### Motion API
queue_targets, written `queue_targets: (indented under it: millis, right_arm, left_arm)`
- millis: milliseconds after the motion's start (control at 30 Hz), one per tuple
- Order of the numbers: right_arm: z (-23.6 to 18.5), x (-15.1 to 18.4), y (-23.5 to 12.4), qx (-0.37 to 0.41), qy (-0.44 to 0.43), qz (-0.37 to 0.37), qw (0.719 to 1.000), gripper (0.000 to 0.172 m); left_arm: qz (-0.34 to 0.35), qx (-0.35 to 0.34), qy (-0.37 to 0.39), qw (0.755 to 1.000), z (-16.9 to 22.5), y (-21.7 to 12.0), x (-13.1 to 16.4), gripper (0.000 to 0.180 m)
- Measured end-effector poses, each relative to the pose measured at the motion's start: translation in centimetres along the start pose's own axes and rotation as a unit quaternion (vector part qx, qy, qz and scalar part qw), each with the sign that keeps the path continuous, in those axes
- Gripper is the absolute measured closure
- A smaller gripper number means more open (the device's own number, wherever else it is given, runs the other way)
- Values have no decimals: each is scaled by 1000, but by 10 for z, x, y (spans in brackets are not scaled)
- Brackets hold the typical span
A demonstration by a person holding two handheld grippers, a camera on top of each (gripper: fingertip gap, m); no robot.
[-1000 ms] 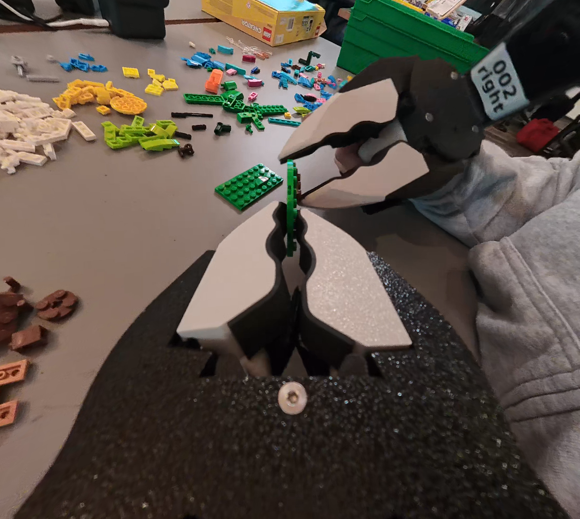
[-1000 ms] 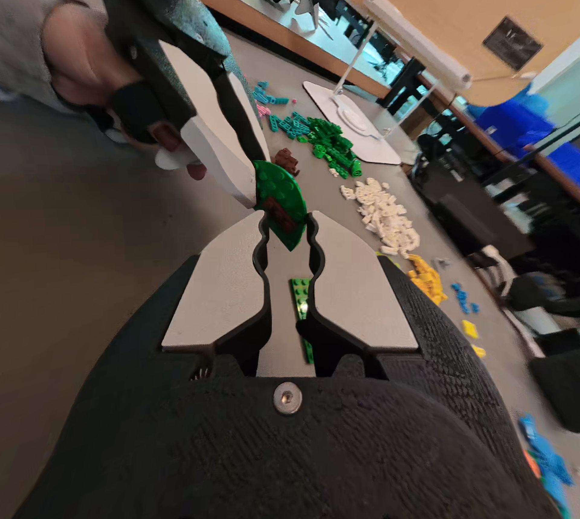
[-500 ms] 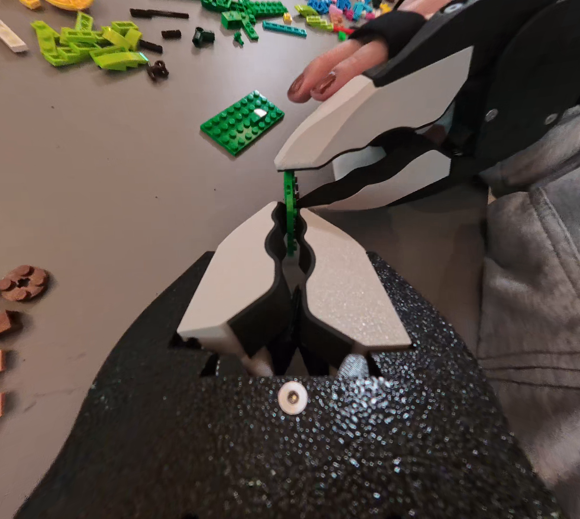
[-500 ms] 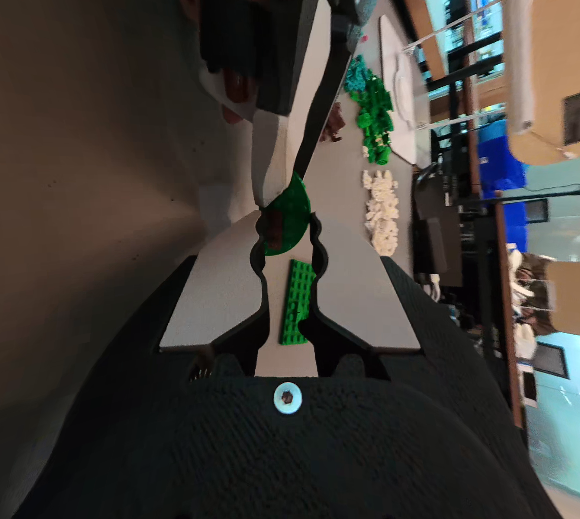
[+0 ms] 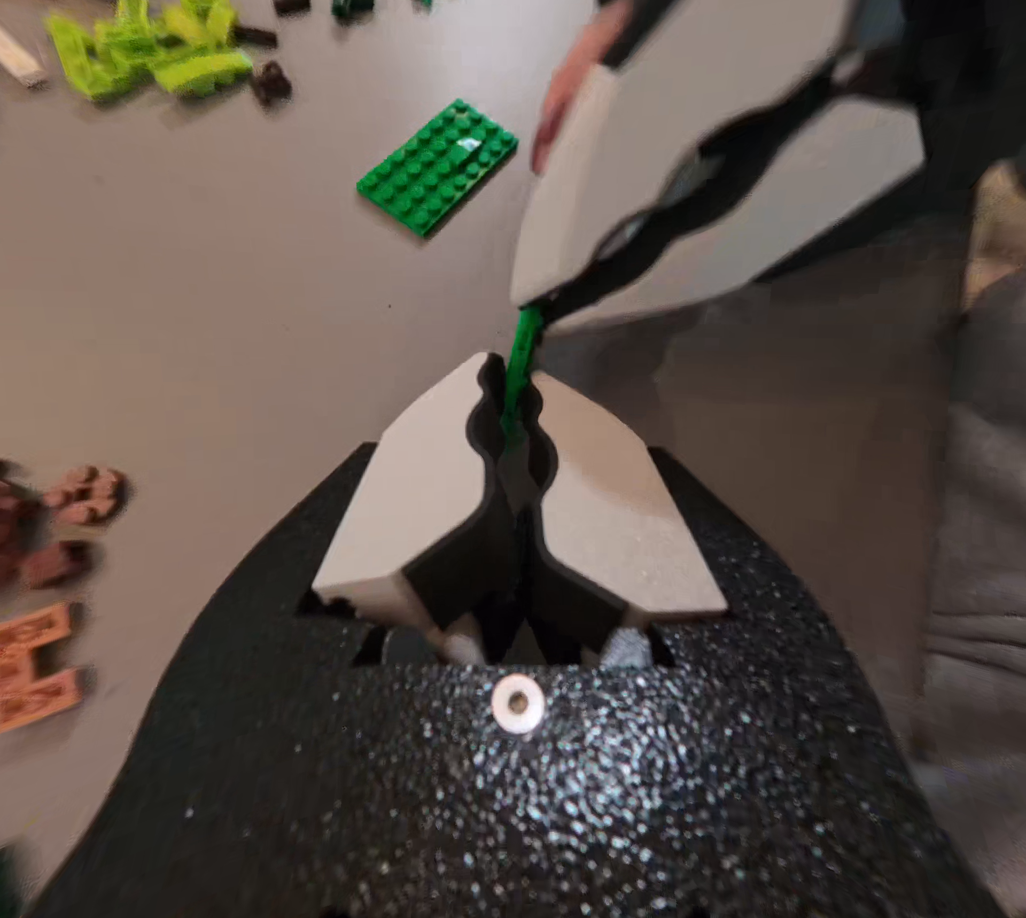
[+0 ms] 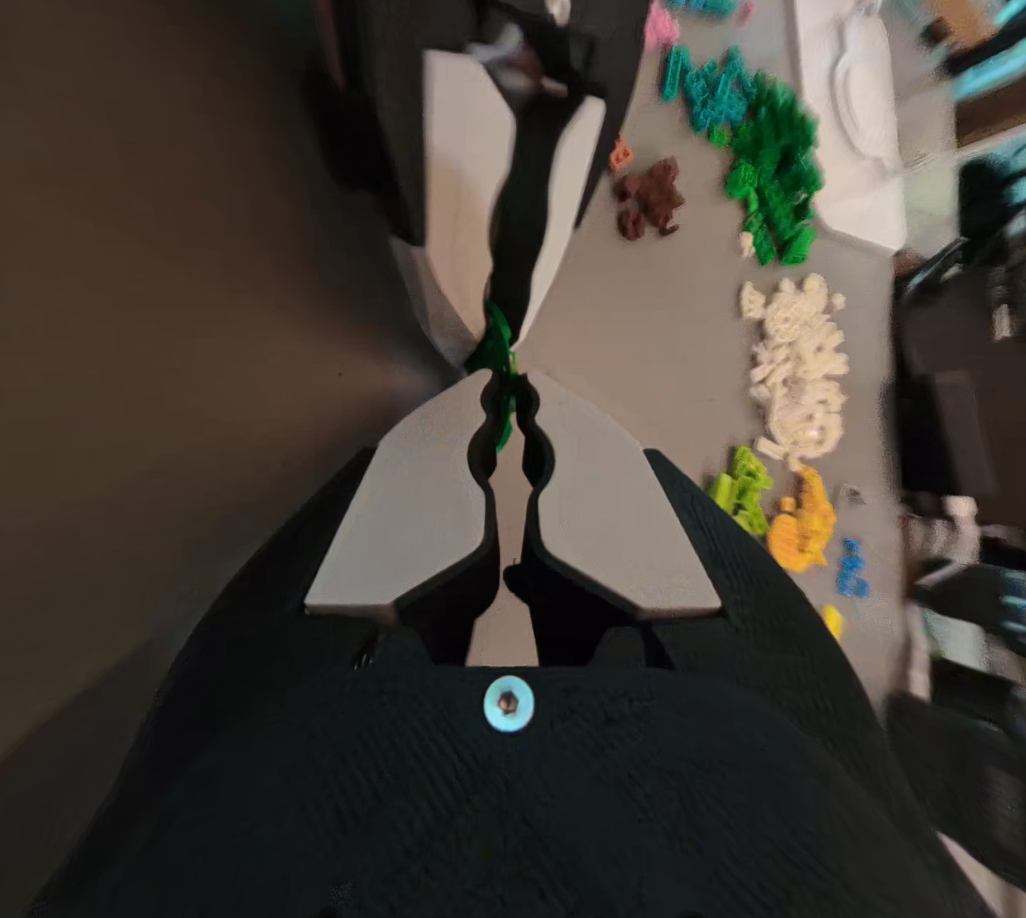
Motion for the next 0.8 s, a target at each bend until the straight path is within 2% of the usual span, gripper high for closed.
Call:
queue_targets:
  millis: [100,200,267,300,500,600,800]
  right_arm:
    - [1,3,-3,-30,-5,26,999,168]
    - [2,4,-2,-2,-6,29,1000,164]
    - [-1,8,0,-2,13,22,1000,143]
    - [-3,10,1,-1,14,18,1000,141]
    - [-9,16,5,47,-64,-11,997,148]
    - [-8,16,6,43,-62,-14,997,149]
    - [-2,16,3,-1,-22,-3,1000,154]
  left_arm:
    - [-8,-3,37,999,5,2,1,177]
    - [0,5,0,1000,0,2,-1,177]
    - [6,3,-24,1000,-4,1,-1,177]
    - [3,12,-35,999,-4,1,-1,177]
    - [-11,53,-93,994,-8,3,2,177]
    - [-14,58,-104,993,-8,3,3,177]
    - [-17,42,-71,996,-5,3,3,177]
Point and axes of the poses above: each gripper's, where its closed fingertips meet, y out along the fingers, x out of its underside, z = x × y across the jaws, the point moved 7 cm from there along -y, back along the fingers, and after that the axes turned 9 degrees about z, right-handed, at the moved point
